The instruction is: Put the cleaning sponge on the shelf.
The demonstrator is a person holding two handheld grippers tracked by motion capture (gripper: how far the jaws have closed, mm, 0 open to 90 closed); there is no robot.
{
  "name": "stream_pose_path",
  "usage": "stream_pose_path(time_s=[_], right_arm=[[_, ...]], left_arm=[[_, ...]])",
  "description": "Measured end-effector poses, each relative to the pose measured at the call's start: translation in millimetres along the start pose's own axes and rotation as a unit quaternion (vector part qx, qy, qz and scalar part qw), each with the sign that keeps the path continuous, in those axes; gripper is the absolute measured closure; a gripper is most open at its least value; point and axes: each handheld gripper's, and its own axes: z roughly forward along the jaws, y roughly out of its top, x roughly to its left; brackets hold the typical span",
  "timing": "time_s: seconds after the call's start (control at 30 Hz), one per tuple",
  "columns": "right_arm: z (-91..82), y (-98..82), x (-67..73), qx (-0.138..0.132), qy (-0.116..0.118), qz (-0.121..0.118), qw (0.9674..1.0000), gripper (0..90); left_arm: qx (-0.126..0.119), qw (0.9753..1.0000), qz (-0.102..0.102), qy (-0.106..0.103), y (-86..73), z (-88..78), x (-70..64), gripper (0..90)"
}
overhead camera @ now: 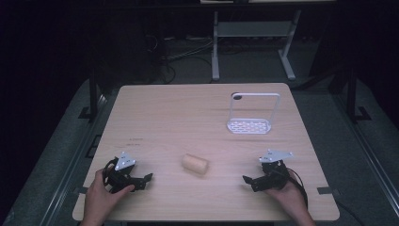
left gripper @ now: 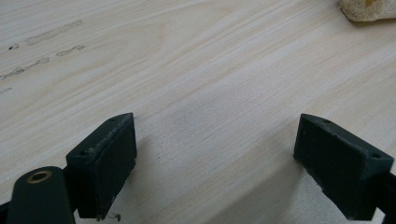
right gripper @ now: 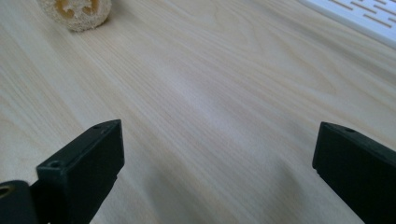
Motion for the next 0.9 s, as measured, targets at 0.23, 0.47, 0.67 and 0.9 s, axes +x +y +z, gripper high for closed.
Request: stream_pose_path(time_s=[0.23, 0.47, 0.67, 0.9], right_arm=[[3.5, 6.5, -0.2, 0.002, 0.007, -0.009, 0.9999, 1.9], [5.2, 12.9, 1.3, 0.001, 0.015, -0.013, 0.9998, 1.9], [7.4, 20.2, 3.7, -0.002, 0.023, -0.021, 0.9995, 1.9], [10.5, 29.0, 7.4, -0.001, 0.034, -0.031, 0.9989, 1.9]], left_arm=[[0.0, 1.0, 0.0, 0.0, 0.0, 0.0, 0.0, 12.6], [0.0, 1.0, 0.0, 0.0, 0.0, 0.0, 0.0, 12.6], [0.0, 1.0, 0.0, 0.0, 0.0, 0.0, 0.0, 12.6], [0.0, 1.0, 0.0, 0.0, 0.0, 0.0, 0.0, 12.6]])
